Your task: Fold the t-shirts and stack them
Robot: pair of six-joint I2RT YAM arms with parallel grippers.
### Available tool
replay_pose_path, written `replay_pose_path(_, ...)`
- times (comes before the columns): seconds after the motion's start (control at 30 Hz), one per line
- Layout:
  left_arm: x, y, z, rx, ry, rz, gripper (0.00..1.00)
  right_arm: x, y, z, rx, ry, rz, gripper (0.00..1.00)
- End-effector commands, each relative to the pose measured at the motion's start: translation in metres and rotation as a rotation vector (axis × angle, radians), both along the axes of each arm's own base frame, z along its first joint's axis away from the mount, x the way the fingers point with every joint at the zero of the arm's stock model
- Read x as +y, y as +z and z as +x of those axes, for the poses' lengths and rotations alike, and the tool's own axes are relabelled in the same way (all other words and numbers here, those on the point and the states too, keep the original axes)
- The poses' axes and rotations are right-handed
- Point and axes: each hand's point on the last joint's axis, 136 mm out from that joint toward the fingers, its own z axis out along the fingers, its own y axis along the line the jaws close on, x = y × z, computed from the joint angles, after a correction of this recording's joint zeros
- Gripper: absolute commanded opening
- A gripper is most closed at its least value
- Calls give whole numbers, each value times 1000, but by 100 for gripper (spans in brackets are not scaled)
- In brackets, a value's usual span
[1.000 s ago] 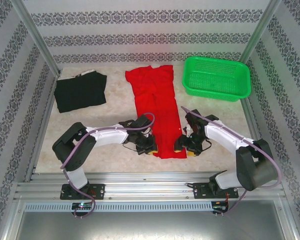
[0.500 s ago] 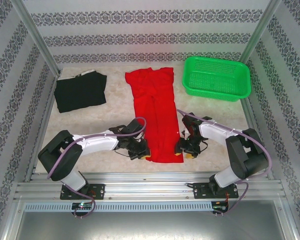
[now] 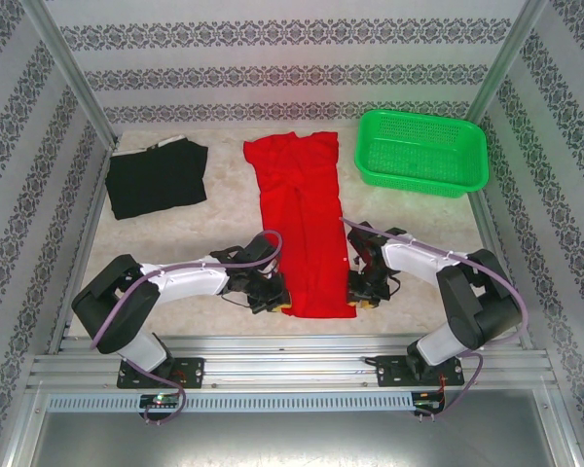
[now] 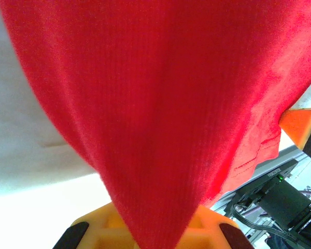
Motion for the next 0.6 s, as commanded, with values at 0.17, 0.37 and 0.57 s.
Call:
replay_pose_path(0.17,-9,12,5,-23,-9,-73,0,54,10,15,-7,30,210,14)
replay_pose_path(0.37,-8,13,5,-17,-13,-86,0,53,20,9,1,37,216,36)
replay_pose_path(0.57,-9,12,4,-7,-16,-99,0,51,20,1,13,29,222,41)
